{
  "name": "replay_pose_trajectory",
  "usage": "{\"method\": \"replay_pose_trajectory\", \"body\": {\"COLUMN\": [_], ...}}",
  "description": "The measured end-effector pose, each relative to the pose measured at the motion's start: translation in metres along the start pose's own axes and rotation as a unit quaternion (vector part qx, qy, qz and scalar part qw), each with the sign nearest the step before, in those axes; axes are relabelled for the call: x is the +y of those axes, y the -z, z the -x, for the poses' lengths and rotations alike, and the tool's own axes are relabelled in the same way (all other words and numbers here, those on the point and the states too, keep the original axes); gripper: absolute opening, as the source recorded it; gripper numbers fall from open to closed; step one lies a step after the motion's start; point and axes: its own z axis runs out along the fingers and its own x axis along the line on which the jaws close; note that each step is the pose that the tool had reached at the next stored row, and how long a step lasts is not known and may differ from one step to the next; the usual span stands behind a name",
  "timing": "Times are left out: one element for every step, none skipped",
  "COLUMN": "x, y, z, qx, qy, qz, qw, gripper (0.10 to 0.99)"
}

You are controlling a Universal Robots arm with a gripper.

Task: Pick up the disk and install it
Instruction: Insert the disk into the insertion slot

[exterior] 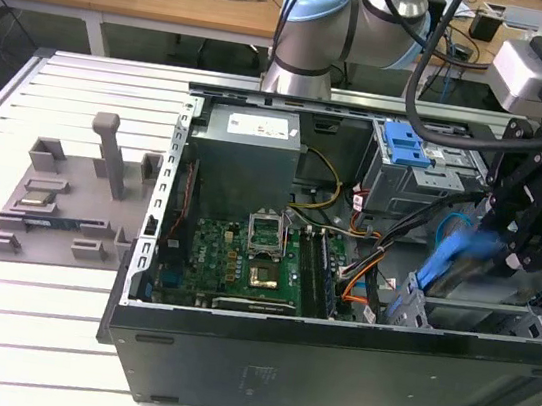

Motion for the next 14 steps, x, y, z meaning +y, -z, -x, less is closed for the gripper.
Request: {"method": "replay_pose_trajectory", "body": {"x": [0.0, 0.0, 0.0, 0.0, 0.0, 0.0, 0.0, 0.0, 0.0, 0.0, 0.0, 0.0, 0.0, 0.0], "y": [-0.0001, -0.0002, -0.0002, -0.0002, -0.0002, -0.0003, -0.0003, -0.0004, -0.0004, -0.0005, -0.0005, -0.0006, -0.0006, -0.0007], "z": [0.0, 0.0, 0.0, 0.0, 0.0, 0.0, 0.0, 0.0, 0.0, 0.0, 0.0, 0.0, 0.0, 0.0], "qx": [0.0, -0.0001, -0.0001, 0.0, 0.0, 0.0, 0.0, 0.0, 0.0, 0.0, 0.0, 0.0, 0.0, 0.0], "qy": [0.0, 0.0, 0.0, 0.0, 0.0, 0.0, 0.0, 0.0, 0.0, 0.0, 0.0, 0.0, 0.0, 0.0], "qz": [0.0, 0.0, 0.0, 0.0, 0.0, 0.0, 0.0, 0.0, 0.0, 0.0, 0.0, 0.0, 0.0, 0.0], "qw": [1.0, 1.0, 1.0, 1.0, 1.0, 1.0, 1.0, 1.0, 1.0, 1.0, 1.0, 1.0, 1.0, 1.0], "gripper": [0.443, 0.443, 0.443, 0.443, 0.443, 0.443, 0.427, 0.361, 0.298, 0.298, 0.239, 0.18, 0.18, 0.106]}}
